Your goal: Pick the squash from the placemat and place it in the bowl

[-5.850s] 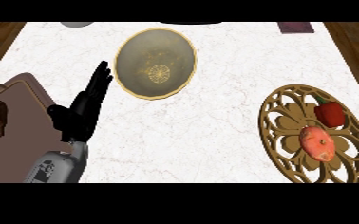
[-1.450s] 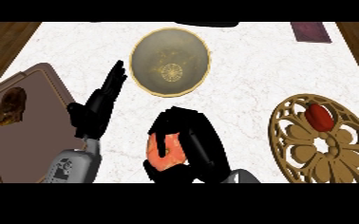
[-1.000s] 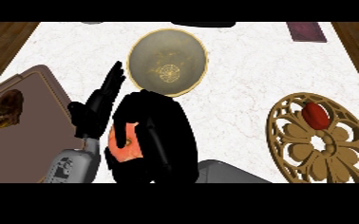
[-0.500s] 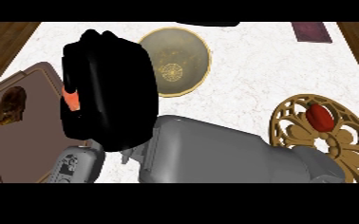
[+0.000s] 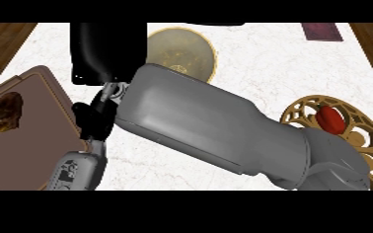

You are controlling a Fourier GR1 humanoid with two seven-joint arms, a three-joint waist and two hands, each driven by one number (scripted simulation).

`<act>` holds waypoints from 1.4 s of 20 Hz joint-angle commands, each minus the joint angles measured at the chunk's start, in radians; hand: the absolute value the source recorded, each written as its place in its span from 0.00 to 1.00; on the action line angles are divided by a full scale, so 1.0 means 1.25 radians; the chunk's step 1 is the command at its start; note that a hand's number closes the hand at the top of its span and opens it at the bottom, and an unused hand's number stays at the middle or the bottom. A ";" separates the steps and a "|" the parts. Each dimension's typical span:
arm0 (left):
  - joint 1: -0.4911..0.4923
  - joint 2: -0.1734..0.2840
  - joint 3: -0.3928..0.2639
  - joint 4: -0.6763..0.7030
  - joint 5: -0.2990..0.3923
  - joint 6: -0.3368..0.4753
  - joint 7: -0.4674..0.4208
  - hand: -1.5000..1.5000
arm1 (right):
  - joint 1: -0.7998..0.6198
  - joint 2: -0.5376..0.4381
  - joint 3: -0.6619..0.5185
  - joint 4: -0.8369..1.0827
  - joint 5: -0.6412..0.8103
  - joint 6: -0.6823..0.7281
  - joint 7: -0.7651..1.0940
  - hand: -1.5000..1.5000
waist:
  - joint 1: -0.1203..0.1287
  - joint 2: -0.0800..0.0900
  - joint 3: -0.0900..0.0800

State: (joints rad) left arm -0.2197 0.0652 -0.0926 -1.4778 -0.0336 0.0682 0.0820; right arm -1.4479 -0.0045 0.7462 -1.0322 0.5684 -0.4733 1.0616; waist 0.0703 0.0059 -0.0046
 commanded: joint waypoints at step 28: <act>0.074 -0.016 -0.022 -0.080 -0.023 0.010 0.004 0.50 | 0.221 0.004 -0.148 0.388 -0.319 -0.090 -0.578 0.00 | -0.010 0.006 0.004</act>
State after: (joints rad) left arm -0.1831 0.0559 -0.0900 -1.5356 -0.0469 0.0785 0.0962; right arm -1.1974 -0.0002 0.6054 -0.5487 0.2295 -0.5573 0.4579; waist 0.0514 0.0156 0.0002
